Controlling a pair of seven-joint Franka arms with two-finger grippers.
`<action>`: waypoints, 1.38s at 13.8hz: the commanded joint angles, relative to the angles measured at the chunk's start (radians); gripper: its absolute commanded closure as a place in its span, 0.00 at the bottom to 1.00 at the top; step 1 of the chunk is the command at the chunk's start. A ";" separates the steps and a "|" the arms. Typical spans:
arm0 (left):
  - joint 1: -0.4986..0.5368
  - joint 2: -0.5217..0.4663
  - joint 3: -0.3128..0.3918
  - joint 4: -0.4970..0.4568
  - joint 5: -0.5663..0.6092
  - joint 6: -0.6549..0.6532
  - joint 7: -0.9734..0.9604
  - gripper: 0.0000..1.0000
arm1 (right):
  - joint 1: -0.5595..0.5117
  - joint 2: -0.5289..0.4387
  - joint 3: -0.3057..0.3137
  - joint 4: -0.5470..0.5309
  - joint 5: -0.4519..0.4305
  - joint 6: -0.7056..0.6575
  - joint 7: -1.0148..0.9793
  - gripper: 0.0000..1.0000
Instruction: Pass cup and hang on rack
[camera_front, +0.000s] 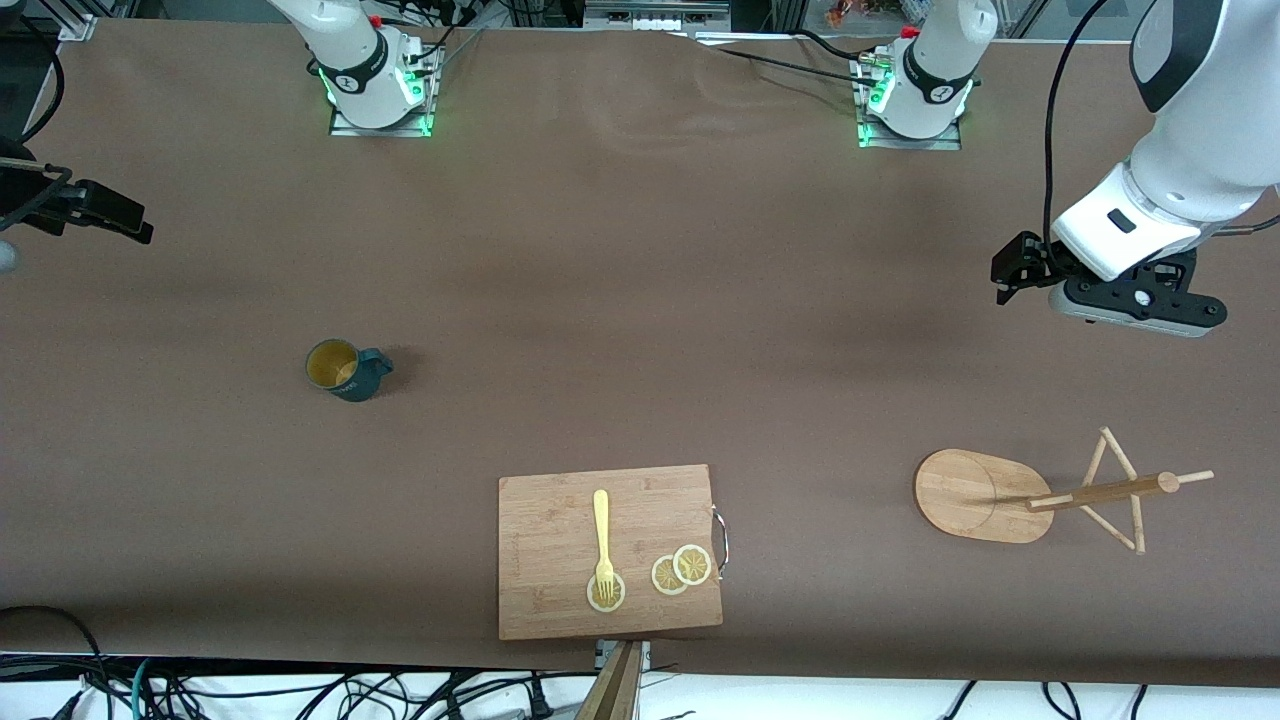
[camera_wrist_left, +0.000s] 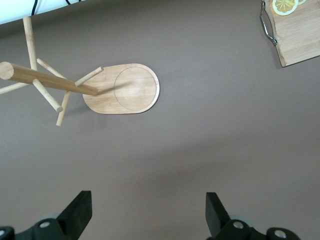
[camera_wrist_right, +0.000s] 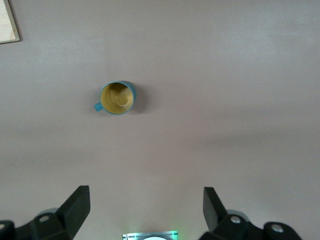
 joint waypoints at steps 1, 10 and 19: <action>-0.002 0.011 0.002 0.030 0.003 -0.024 -0.003 0.00 | -0.005 -0.011 0.005 -0.004 0.011 -0.015 -0.007 0.00; -0.002 0.011 0.002 0.030 0.003 -0.024 -0.003 0.00 | -0.008 0.005 0.002 -0.007 0.016 0.004 -0.014 0.00; -0.002 0.012 0.002 0.030 0.003 -0.024 -0.004 0.00 | -0.002 0.172 0.009 -0.065 0.013 0.143 -0.015 0.00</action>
